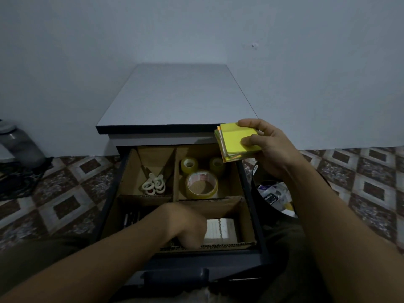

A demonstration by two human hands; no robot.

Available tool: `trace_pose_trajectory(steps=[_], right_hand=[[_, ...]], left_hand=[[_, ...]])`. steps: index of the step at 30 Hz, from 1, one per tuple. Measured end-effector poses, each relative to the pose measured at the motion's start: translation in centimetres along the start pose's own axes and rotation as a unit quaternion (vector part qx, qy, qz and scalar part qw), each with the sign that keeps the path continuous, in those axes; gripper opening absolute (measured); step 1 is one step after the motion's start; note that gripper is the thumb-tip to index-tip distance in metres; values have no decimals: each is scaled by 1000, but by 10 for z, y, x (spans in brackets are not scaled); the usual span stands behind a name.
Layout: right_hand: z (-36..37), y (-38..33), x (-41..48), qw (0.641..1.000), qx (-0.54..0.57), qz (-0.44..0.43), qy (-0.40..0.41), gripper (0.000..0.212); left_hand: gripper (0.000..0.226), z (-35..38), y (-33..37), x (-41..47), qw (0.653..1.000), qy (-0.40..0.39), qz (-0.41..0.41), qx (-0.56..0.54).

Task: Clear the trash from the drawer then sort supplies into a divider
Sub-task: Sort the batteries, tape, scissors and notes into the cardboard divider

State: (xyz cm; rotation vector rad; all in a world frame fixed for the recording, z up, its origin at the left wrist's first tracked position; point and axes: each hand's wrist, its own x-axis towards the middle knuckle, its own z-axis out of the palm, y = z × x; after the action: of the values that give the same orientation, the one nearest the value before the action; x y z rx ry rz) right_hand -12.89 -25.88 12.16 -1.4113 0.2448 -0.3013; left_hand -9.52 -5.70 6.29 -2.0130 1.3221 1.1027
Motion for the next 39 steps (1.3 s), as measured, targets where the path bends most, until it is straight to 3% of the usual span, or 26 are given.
trace_pose_trajectory(steps=[4, 8, 13, 17, 20, 25, 29, 34, 39], right_hand=[[-2, -1, -1, 1000, 9, -7, 3, 40], [-1, -1, 0, 1000, 14, -7, 1, 41], [-3, 2, -1, 999, -15, 6, -31, 39], [-3, 2, -3, 998, -21, 19, -62, 36], [-4, 1, 0, 995, -25, 44, -83, 36], [-6, 3, 6, 983, -73, 82, -144, 39], [-9, 9, 7, 970, -102, 111, -192, 40], [-12, 17, -3, 947, -117, 141, -265, 46], [-13, 28, -18, 923, -171, 155, -308, 41]], left_hand=[[28, -9, -2, 0, 993, 44, 22, -105], [23, -11, -12, -12, 962, 86, 55, -253], [21, -8, -4, -15, 963, 97, 72, -240], [26, 4, -6, -21, 958, 168, 54, -224], [27, 11, -18, -30, 917, 260, 62, -295], [30, 24, -50, -44, 820, 377, 77, -425], [32, 34, -70, -50, 763, 451, 74, -458], [35, 48, -81, -41, 752, 437, 62, -491], [33, 48, -81, -31, 726, 475, 48, -494]])
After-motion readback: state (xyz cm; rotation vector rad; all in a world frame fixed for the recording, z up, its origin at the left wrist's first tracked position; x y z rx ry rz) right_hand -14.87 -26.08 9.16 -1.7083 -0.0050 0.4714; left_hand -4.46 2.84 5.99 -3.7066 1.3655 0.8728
